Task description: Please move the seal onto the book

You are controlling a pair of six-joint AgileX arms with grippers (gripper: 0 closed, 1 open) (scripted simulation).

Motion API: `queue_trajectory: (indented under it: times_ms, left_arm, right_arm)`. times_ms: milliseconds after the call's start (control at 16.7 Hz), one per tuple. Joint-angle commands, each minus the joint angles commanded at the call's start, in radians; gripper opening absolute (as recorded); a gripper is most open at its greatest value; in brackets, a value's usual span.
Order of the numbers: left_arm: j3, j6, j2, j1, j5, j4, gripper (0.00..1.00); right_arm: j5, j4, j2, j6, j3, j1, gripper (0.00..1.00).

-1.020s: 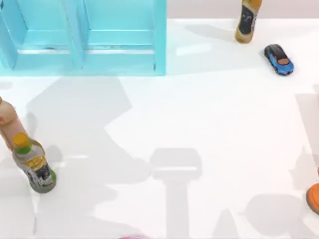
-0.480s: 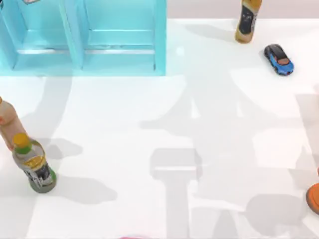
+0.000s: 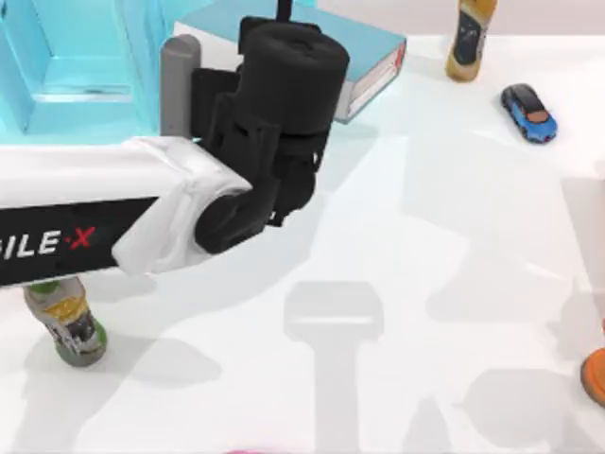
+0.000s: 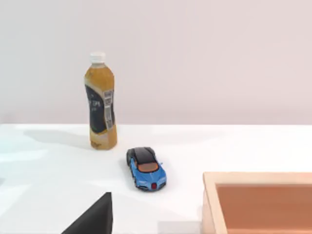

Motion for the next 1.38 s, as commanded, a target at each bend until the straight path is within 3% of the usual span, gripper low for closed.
queue_trajectory:
  times_ms: [240,480,1380]
  left_arm:
    - [-0.008,-0.297,0.142,-0.22,-0.254,-0.037,0.0]
    - [-0.014,-0.465,0.236,-0.341,-0.405,-0.059,0.0]
    - [-0.021,-0.511,0.252,-0.369,-0.437,-0.081,0.0]
  right_arm:
    - [0.0,0.0,0.0,0.0,0.0,0.0,1.0]
    - [0.0,0.0,0.0,0.0,0.0,0.0,1.0]
    - [0.0,0.0,0.0,0.0,0.0,0.0,1.0]
